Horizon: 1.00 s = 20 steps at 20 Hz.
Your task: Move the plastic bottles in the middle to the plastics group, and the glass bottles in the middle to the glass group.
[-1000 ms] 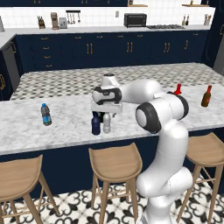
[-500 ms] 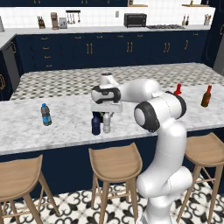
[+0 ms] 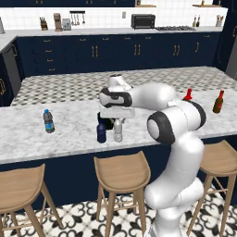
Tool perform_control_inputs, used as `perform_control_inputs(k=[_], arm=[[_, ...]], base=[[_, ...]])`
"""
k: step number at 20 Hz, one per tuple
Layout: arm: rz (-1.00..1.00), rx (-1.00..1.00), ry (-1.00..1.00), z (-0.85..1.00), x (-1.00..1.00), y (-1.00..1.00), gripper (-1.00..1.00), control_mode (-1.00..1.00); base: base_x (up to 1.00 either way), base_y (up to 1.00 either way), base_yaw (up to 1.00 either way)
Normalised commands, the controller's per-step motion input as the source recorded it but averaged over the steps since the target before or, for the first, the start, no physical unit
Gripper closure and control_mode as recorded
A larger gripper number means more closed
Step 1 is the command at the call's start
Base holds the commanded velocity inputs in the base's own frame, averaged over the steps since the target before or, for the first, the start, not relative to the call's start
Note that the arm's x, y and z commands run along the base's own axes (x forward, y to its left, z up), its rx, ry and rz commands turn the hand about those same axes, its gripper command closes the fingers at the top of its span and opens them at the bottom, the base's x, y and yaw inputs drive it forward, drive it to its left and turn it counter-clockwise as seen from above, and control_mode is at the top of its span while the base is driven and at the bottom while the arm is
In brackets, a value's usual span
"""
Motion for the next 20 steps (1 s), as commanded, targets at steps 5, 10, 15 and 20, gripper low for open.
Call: perform_control_inputs(k=[5,10,15,20], arm=[[0.09,0.06,-0.11,0.23,-0.96,-0.13,1.0,-1.0],[0.26,0.09,-0.1,0.15,-0.99,0.11,1.0,-1.0],[0.24,0.08,-0.04,0.18,-0.59,0.68,1.0,-1.0],[0.07,0.0,-0.19,0.05,-0.1,1.0,1.0,-1.0]], base=[[0.0,0.0,0.0],[0.0,0.0,0.0],[0.0,0.0,0.0],[0.0,0.0,0.0]])
